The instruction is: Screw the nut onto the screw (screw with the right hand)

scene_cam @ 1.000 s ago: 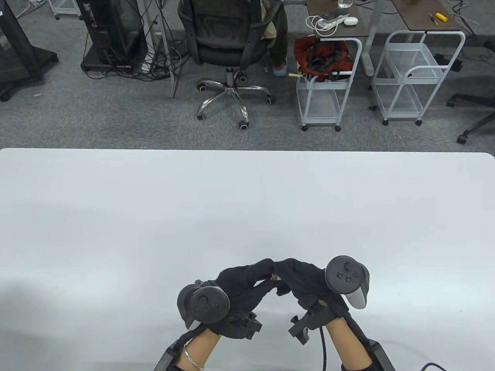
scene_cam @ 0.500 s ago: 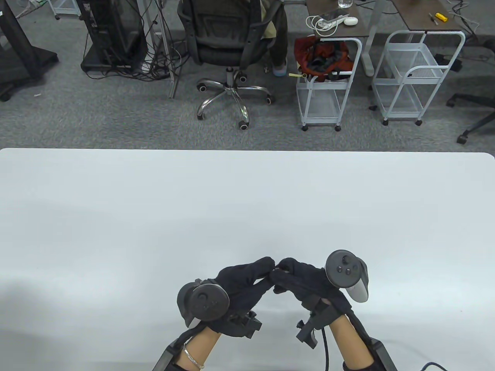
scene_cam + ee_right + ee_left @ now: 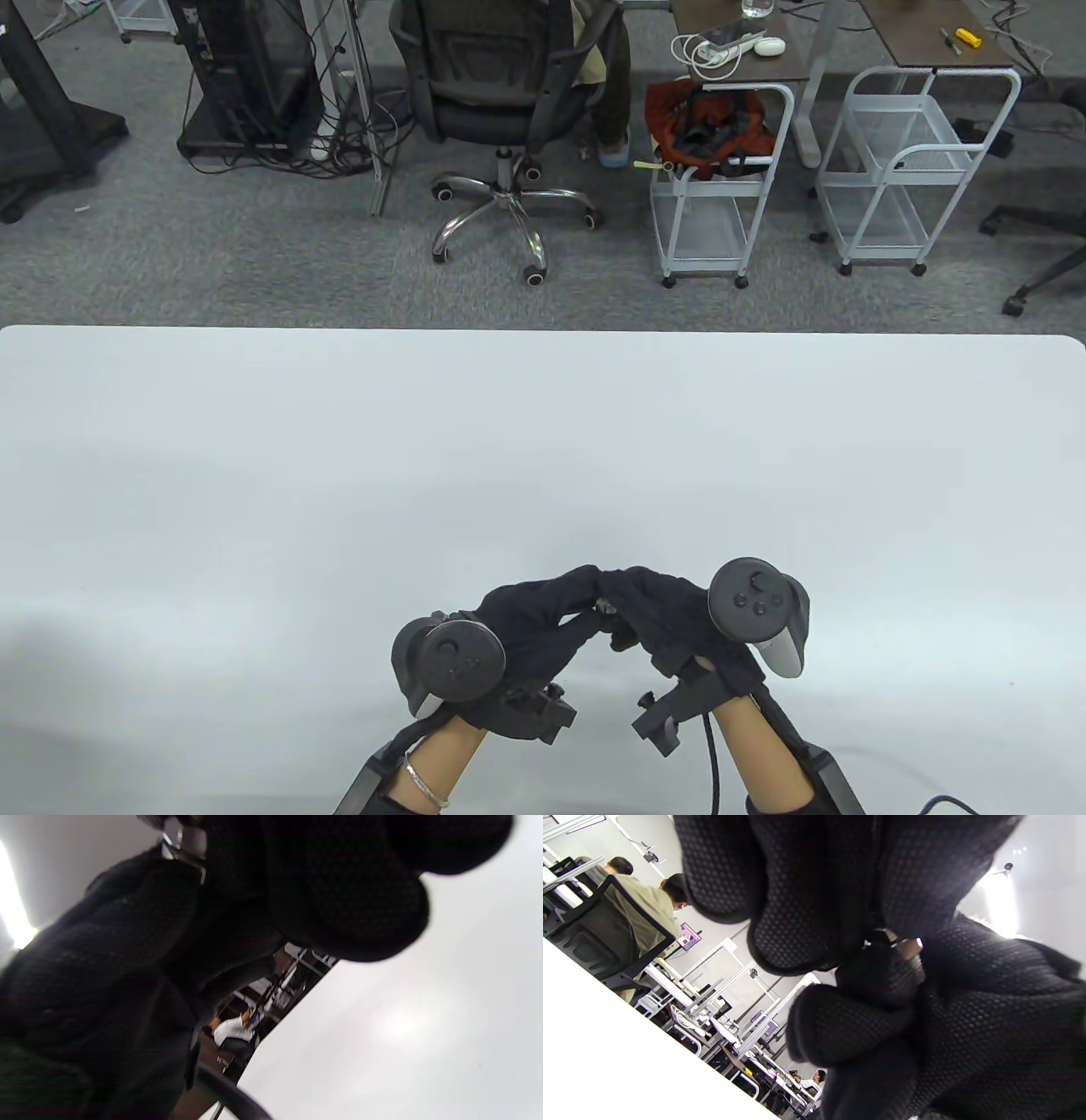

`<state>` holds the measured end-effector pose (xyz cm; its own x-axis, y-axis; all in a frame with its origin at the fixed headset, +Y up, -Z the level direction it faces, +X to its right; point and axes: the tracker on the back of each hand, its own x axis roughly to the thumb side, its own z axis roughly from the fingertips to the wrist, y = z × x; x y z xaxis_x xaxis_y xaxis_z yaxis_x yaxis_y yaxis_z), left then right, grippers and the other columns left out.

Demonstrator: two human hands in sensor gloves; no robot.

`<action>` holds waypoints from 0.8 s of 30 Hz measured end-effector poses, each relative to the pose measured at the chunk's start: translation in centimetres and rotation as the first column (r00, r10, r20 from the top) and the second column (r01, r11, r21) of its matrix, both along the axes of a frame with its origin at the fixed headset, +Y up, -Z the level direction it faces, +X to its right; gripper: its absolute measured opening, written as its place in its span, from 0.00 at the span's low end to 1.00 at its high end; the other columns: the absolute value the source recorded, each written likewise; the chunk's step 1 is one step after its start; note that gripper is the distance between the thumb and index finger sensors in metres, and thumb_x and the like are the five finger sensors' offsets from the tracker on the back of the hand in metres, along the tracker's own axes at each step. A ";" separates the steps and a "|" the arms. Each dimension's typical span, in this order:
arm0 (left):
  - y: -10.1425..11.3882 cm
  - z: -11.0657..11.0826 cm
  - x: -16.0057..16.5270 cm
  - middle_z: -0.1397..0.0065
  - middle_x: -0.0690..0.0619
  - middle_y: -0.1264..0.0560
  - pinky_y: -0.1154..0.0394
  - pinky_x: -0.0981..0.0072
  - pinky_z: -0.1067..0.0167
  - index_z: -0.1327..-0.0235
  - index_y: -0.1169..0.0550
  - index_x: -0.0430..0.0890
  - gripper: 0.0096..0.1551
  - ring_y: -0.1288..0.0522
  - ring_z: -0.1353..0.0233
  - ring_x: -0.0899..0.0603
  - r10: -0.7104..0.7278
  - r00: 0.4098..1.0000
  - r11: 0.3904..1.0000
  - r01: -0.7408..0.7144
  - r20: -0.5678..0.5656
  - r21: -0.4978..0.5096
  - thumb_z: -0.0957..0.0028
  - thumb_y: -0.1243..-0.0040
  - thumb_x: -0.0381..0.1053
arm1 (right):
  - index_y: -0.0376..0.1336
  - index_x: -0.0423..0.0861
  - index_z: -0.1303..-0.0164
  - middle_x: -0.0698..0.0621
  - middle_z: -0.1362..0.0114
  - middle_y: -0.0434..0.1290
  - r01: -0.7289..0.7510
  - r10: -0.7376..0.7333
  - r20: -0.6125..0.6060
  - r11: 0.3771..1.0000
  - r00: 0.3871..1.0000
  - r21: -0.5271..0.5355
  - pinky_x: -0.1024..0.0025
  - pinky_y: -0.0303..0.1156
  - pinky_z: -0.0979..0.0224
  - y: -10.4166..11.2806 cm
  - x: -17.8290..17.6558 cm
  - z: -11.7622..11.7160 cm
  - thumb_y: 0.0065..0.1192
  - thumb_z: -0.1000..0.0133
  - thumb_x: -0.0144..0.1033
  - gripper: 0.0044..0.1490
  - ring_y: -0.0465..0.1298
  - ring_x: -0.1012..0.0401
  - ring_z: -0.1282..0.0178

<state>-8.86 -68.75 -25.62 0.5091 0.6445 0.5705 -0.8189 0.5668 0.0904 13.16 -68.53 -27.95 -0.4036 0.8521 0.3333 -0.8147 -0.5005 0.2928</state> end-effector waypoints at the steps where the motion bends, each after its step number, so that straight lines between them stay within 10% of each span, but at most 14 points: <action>1: 0.0 0.0 0.0 0.49 0.59 0.10 0.17 0.63 0.46 0.49 0.15 0.51 0.22 0.10 0.51 0.54 -0.008 1.000 1.000 0.008 -0.013 0.007 0.55 0.30 0.56 | 0.69 0.30 0.52 0.32 0.47 0.80 0.001 -0.002 -0.061 1.000 0.998 -0.025 0.49 0.74 0.51 0.0 0.0 -0.1 0.51 0.35 0.50 0.33 0.84 0.47 0.59; 4: 0.1 0.1 0.0 0.49 0.59 0.10 0.17 0.63 0.46 0.49 0.15 0.51 0.22 0.10 0.51 0.54 -0.032 0.999 0.999 0.033 -0.019 0.034 0.55 0.30 0.55 | 0.66 0.30 0.46 0.32 0.42 0.77 -0.022 0.014 -0.131 0.998 0.991 -0.062 0.49 0.72 0.47 -0.3 -0.1 -0.3 0.52 0.34 0.48 0.31 0.82 0.47 0.53; 8: -0.1 -0.1 -0.1 0.49 0.59 0.10 0.17 0.63 0.46 0.49 0.15 0.50 0.22 0.10 0.51 0.54 -0.020 1.000 1.000 0.020 -0.016 0.013 0.55 0.30 0.55 | 0.73 0.33 0.62 0.36 0.57 0.83 0.049 -0.051 0.071 0.998 0.996 0.029 0.53 0.76 0.58 -0.7 -0.3 -0.3 0.46 0.34 0.47 0.31 0.85 0.52 0.69; 13: 0.0 -0.2 -0.4 0.49 0.59 0.10 0.17 0.63 0.46 0.49 0.15 0.51 0.22 0.10 0.51 0.54 -0.006 1.000 1.000 0.006 -0.025 0.006 0.56 0.30 0.55 | 0.64 0.29 0.44 0.30 0.41 0.75 0.037 -0.058 -0.171 0.992 0.984 -0.124 0.47 0.71 0.45 -0.7 -0.4 -0.6 0.54 0.35 0.47 0.31 0.81 0.45 0.51; 18: -0.2 -0.2 -0.1 0.49 0.59 0.10 0.17 0.63 0.46 0.49 0.15 0.51 0.23 0.10 0.51 0.54 -0.007 1.000 1.000 0.007 -0.006 -0.003 0.56 0.30 0.56 | 0.73 0.34 0.63 0.37 0.58 0.83 0.113 -0.111 0.063 0.993 0.992 -0.028 0.53 0.76 0.58 -1.2 -0.3 -0.6 0.46 0.34 0.47 0.31 0.85 0.52 0.69; 24: 0.0 -0.1 -0.2 0.48 0.59 0.10 0.17 0.63 0.46 0.49 0.15 0.51 0.22 0.10 0.51 0.54 0.000 1.000 1.000 0.000 -0.011 0.003 0.56 0.30 0.55 | 0.67 0.31 0.49 0.33 0.45 0.78 0.055 -0.067 -0.138 0.994 0.988 -0.091 0.50 0.73 0.49 -0.8 -0.1 -0.8 0.54 0.35 0.49 0.31 0.83 0.49 0.56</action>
